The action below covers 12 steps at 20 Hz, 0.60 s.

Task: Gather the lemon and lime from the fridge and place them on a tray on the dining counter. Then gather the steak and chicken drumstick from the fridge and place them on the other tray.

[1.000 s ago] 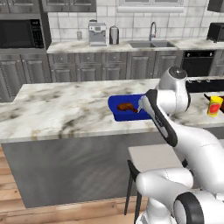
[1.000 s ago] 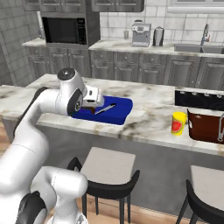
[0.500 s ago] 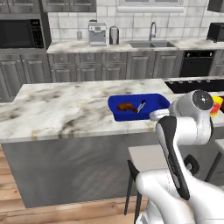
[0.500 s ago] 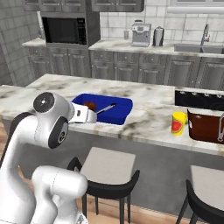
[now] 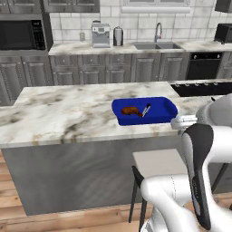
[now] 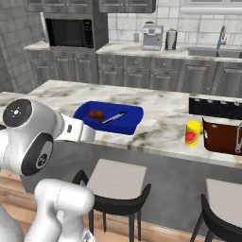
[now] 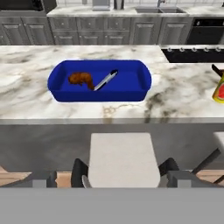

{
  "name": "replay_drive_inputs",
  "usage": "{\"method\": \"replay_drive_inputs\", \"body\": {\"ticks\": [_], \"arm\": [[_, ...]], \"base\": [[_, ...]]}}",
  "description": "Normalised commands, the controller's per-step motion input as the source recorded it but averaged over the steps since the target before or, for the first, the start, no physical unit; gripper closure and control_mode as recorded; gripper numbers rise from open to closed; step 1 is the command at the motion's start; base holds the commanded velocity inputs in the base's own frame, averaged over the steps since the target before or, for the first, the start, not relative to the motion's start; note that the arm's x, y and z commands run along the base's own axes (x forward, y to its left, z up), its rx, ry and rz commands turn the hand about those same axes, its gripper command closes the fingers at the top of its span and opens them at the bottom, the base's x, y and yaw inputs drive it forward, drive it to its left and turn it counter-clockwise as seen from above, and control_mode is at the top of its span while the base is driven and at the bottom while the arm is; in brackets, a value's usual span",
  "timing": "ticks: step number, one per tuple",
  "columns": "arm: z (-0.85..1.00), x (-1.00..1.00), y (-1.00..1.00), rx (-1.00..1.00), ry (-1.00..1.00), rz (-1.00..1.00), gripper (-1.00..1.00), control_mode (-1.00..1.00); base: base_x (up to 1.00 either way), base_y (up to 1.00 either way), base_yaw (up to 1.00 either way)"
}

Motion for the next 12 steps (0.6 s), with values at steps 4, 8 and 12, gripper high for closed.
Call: {"method": "replay_drive_inputs", "body": {"ticks": [4,8,12], "arm": [[-0.03,-0.35,0.03,0.00,0.00,-0.01,-1.00,-1.00],[-0.01,-0.01,0.03,-0.01,-0.02,0.01,-1.00,-1.00],[-0.01,-0.41,-0.08,0.00,-0.16,-0.02,-1.00,1.00]], "base": [[0.00,0.00,0.00],[0.00,0.00,0.00],[-0.25,-0.08,-0.03]]}}
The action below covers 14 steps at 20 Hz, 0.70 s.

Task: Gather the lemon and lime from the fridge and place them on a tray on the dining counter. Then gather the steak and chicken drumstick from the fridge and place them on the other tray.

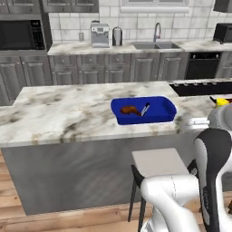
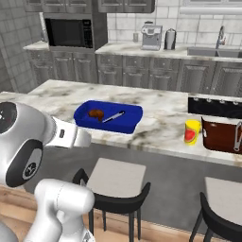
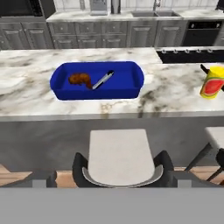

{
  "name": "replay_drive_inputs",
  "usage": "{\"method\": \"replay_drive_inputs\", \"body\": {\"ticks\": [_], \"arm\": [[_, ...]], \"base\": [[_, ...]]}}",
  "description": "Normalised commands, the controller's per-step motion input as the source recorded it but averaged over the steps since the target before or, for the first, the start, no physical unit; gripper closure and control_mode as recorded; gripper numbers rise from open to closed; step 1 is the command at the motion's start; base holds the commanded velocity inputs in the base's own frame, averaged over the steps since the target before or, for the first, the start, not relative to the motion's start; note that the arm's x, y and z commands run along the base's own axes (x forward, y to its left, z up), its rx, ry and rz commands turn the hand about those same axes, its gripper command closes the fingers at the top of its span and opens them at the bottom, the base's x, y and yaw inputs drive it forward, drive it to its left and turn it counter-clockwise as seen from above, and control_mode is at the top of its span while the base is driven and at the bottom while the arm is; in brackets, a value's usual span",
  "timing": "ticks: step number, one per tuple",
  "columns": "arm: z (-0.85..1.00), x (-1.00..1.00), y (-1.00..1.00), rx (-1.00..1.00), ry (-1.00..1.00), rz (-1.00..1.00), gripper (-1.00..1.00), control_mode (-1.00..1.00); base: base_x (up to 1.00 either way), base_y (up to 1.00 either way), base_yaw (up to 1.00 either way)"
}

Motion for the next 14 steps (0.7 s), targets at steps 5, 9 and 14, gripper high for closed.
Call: {"method": "replay_drive_inputs", "body": {"ticks": [5,9,14], "arm": [[0.00,0.00,0.00,0.00,0.00,0.00,-1.00,1.00],[0.00,0.00,0.00,0.00,0.00,0.00,-1.00,1.00],[0.00,0.00,0.00,0.00,0.00,0.00,-1.00,1.00]], "base": [[-0.99,-0.33,-0.20],[-0.80,-0.31,-0.31],[-0.52,-0.34,-0.35]]}}
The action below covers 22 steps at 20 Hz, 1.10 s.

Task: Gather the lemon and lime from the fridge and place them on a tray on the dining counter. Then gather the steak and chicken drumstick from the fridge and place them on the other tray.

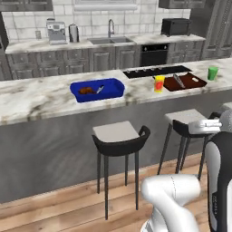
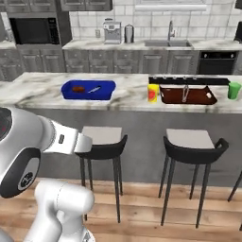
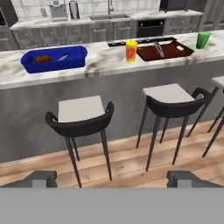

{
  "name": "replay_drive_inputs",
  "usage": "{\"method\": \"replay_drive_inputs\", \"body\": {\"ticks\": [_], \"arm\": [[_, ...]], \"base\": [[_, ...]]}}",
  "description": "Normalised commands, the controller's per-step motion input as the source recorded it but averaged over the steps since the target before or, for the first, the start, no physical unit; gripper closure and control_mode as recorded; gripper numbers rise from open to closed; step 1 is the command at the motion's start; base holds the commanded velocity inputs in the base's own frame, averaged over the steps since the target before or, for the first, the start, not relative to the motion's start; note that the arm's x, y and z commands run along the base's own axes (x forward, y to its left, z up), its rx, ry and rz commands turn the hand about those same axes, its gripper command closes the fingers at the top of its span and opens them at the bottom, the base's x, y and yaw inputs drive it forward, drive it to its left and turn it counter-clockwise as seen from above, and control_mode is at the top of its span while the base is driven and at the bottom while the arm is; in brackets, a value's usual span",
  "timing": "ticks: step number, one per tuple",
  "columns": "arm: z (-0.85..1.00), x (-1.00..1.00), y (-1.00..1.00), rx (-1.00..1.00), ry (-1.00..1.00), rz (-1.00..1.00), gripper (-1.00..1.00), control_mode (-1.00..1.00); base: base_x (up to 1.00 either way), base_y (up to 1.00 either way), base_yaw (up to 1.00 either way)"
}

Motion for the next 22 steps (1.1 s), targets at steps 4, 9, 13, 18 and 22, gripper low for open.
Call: {"method": "replay_drive_inputs", "body": {"ticks": [4,9,13,18,22], "arm": [[0.00,0.00,0.00,0.00,0.00,0.00,-1.00,1.00],[0.00,0.00,0.00,0.00,0.00,0.00,-1.00,1.00],[0.00,0.00,0.00,0.00,0.00,0.00,-1.00,1.00],[0.00,0.00,0.00,0.00,0.00,0.00,-1.00,1.00],[0.00,0.00,0.00,0.00,0.00,0.00,-1.00,1.00]], "base": [[-0.32,-0.37,-0.39],[-0.09,-0.45,-0.38],[0.00,-0.49,-0.36],[0.00,-0.54,-0.35],[0.00,-0.61,-0.34]]}}
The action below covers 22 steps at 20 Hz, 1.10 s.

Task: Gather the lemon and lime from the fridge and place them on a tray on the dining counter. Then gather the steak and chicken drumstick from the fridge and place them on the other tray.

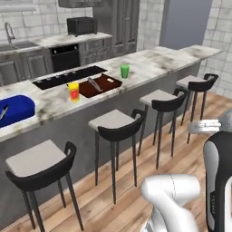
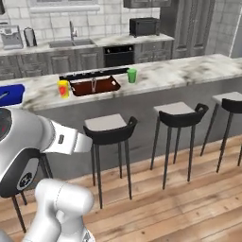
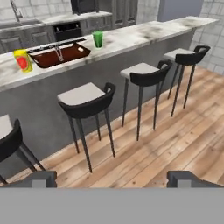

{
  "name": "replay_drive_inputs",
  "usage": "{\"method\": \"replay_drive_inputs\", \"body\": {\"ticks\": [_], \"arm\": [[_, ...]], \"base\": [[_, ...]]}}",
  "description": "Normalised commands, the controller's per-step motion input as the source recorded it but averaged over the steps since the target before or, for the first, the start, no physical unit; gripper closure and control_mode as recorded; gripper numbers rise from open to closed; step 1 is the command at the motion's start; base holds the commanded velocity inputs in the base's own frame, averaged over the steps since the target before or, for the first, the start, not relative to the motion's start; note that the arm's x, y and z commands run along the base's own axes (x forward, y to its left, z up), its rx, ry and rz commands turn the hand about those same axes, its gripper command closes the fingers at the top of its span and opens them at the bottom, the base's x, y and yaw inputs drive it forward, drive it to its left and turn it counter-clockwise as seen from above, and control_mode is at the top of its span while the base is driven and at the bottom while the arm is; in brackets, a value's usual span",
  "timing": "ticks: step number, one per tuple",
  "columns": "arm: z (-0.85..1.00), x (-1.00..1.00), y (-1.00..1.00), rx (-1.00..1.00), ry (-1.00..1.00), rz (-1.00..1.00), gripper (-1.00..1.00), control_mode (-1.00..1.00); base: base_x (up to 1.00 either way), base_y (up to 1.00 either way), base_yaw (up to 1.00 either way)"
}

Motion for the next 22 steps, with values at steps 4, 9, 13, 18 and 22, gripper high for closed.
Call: {"method": "replay_drive_inputs", "body": {"ticks": [4,9,13,18,22], "arm": [[0.00,0.00,0.00,0.00,0.00,0.00,-1.00,1.00],[0.00,0.00,0.00,0.00,0.00,0.00,-1.00,1.00],[0.00,0.00,0.00,0.00,0.00,0.00,-1.00,1.00],[0.00,0.00,0.00,0.00,0.00,0.00,-1.00,1.00],[0.00,0.00,0.00,0.00,0.00,0.00,-1.00,1.00]], "base": [[0.03,-0.63,-0.33],[0.06,-0.64,-0.32],[0.02,-0.69,-0.33],[0.06,-0.66,-0.33],[0.14,-0.65,-0.32]]}}
